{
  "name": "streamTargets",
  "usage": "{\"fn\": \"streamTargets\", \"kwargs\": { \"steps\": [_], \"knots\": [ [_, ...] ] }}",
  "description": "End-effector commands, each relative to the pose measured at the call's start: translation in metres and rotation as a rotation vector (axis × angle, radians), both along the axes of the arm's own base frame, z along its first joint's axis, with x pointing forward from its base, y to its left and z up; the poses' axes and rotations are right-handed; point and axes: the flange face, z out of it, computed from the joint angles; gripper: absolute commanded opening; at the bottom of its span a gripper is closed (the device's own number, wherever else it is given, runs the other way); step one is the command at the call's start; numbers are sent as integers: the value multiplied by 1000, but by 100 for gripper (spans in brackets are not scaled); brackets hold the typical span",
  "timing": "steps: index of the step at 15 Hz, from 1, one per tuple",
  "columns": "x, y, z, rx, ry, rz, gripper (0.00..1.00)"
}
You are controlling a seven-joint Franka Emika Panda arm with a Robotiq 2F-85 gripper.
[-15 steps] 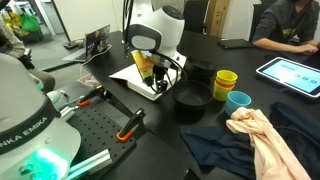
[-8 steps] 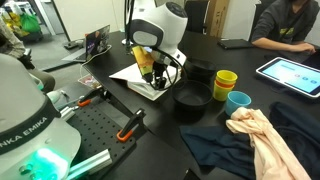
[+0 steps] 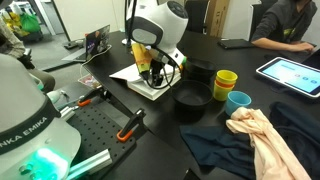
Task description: Remove the black bowl from the top of the orange book and put it on the bowl at the back then open the book.
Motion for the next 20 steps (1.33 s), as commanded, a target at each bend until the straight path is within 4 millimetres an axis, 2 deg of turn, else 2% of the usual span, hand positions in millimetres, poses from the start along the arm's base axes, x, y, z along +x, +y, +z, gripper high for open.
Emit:
{"fn": "streamTargets", "kwargs": {
  "steps": [1,11,13,20],
  "knots": [
    [7,15,9,76,-12,8,100],
    [26,31,40,111,-110,73,100],
    [33,41,48,71,-148,154,100],
    [41,62,51,-31,-188,436,100]
  ]
}}
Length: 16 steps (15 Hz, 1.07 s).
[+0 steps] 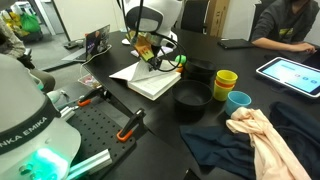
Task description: Remove the black bowl from the top of the orange book and put it on the bowl at the back then open the book.
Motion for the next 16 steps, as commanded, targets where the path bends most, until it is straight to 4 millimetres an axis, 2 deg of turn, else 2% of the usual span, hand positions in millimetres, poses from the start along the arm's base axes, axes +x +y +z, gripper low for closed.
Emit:
{"fn": "streamTargets", "kwargs": {
  "steps": [1,7,9,13,16],
  "knots": [
    [10,10,13,-78,-21,127,100],
    [21,-1,30,-194,26,205,100],
    [22,-3,25,-195,51,207,73],
    [20,-4,16,-214,89,199,43],
    [25,-3,21,-216,99,193,20]
  ]
}}
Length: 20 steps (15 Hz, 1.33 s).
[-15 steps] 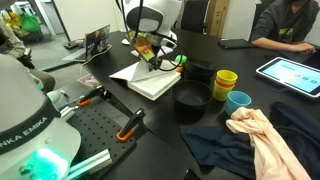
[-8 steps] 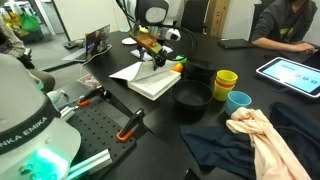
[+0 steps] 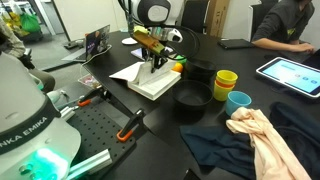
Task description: Remove the black bowl from the top of the orange book and put it on the bowl at the back then open the book.
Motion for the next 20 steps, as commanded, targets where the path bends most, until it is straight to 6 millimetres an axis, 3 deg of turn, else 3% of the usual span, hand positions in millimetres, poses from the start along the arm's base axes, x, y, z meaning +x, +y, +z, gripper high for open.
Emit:
{"fn": "streamTargets", "kwargs": {
  "steps": [1,3,6,7,8,10,11,12,14,15,16,18,19,20],
  "knots": [
    [10,7,17,-4,8,2,12],
    [14,8,23,-13,17,15,0],
    [19,13,31,-11,41,31,3],
    [21,17,34,-5,48,34,12],
    [23,21,38,6,51,38,35],
    [24,29,44,20,62,46,37],
    [25,33,47,32,66,49,44],
    [26,37,49,48,71,45,40],
    [28,47,53,83,75,34,63],
    [29,52,54,101,76,28,58],
    [29,58,54,119,80,26,62],
    [29,67,52,143,81,29,47],
    [28,71,52,148,80,33,34],
    [29,75,53,156,78,39,30]
  ]
}}
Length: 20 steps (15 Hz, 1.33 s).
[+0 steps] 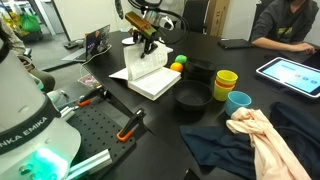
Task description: Remove the black bowl from the top of the orange book and put it on the bowl at the back then open the book.
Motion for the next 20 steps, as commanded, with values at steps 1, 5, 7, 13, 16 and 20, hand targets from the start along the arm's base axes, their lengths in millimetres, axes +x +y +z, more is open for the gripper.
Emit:
{"fn": "streamTargets", "kwargs": {
  "steps": [1,5,7,13,16,20],
  "knots": [
    [4,16,10,46,-10,25,30],
    [4,30,14,72,-8,45,64],
    [3,40,15,93,1,68,78],
    [-3,64,13,146,2,143,100],
    [-7,74,3,140,-43,207,100],
    [-8,85,-15,105,-99,310,100]
  ]
}}
